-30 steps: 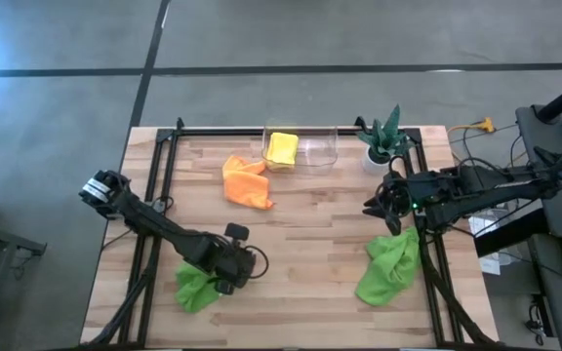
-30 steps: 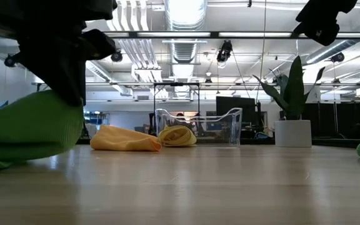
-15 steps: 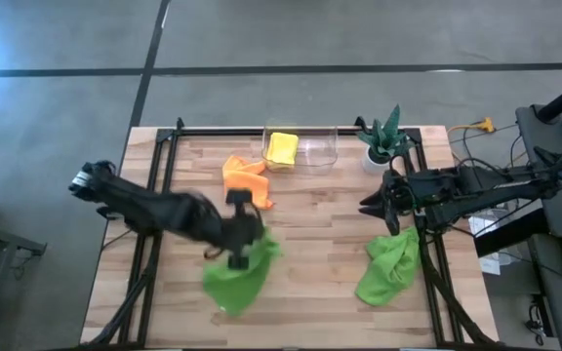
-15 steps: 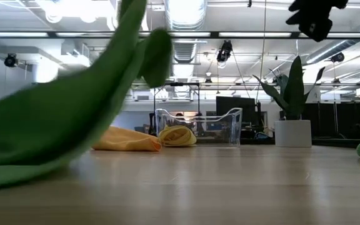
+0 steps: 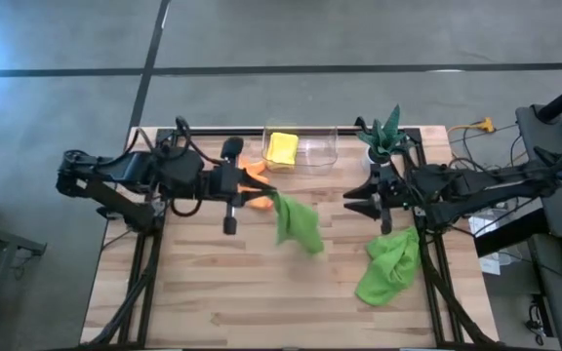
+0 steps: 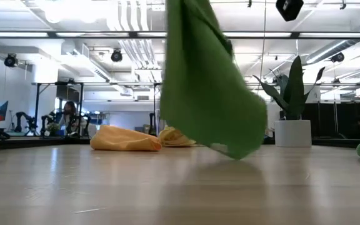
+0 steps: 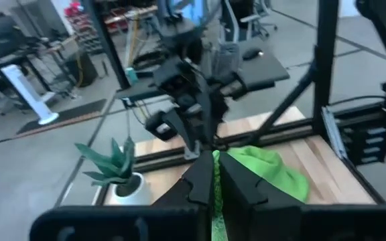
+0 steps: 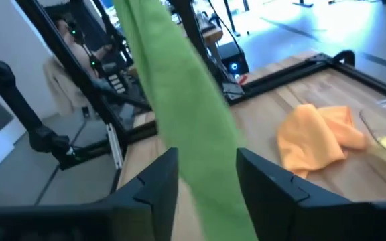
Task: Fold microfiber towels
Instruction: Fold the left green microfiber towel
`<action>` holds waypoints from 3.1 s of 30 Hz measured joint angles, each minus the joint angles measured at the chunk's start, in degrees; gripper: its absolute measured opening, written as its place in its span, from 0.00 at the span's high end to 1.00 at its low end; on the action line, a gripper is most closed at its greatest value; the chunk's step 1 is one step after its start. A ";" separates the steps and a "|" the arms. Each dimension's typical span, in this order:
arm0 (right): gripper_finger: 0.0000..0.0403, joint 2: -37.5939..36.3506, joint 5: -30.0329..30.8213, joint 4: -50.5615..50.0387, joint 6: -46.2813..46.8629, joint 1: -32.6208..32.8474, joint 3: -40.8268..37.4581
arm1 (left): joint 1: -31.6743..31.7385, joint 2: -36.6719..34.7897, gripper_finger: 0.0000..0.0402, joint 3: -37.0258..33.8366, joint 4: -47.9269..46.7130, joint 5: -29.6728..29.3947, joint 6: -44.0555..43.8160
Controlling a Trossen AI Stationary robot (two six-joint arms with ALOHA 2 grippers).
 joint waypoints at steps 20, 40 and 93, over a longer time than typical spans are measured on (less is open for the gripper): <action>0.45 19.29 4.48 18.66 -8.74 1.69 0.00 | 2.53 2.34 1.00 0.64 5.74 3.98 4.46; 0.45 24.08 26.23 13.27 -17.96 3.46 11.24 | 5.75 2.61 1.00 2.57 10.39 -19.16 4.77; 0.92 43.48 33.97 -4.50 -4.21 -0.44 21.29 | 8.15 0.85 1.00 5.49 15.68 -20.89 15.17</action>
